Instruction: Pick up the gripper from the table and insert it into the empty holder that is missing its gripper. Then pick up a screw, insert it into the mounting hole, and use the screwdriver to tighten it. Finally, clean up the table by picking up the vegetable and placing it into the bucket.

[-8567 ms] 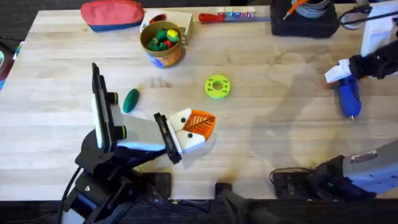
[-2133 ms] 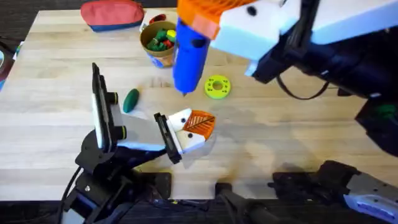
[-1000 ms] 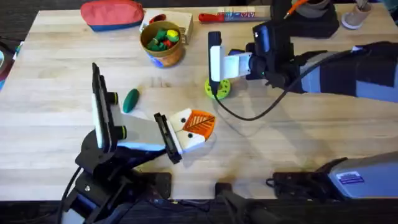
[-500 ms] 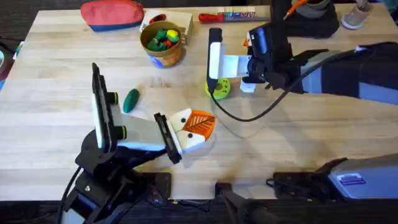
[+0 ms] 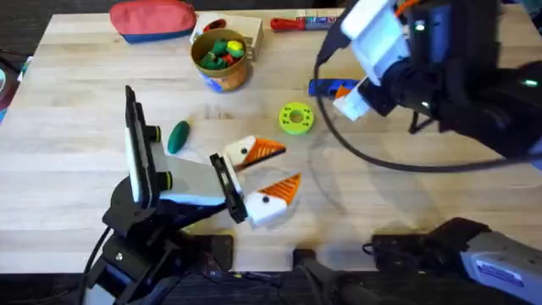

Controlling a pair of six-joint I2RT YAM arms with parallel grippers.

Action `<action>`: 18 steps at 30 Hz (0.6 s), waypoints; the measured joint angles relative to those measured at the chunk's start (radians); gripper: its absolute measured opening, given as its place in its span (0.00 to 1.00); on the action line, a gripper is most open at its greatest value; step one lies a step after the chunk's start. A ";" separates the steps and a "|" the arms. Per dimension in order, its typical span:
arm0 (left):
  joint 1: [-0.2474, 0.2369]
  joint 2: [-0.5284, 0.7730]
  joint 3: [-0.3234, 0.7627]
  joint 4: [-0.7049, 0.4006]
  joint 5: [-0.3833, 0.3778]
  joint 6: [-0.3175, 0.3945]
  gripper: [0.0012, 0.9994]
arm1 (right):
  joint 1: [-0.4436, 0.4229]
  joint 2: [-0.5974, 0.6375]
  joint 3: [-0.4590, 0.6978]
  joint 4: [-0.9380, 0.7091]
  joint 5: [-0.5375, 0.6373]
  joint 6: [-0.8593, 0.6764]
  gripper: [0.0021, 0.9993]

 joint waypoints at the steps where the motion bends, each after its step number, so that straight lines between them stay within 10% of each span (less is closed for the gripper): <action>1: 0.000 0.000 0.000 0.000 0.000 0.000 0.68 | 0.000 -0.034 0.000 -0.039 -0.001 0.059 0.99; 4: 0.000 0.000 0.000 0.000 0.000 -0.001 0.98 | 0.000 -0.122 0.000 -0.136 -0.016 0.207 0.99; 18: 0.000 0.000 -0.001 0.012 -0.042 -0.049 0.99 | 0.000 -0.305 0.000 -0.278 -0.217 0.397 0.99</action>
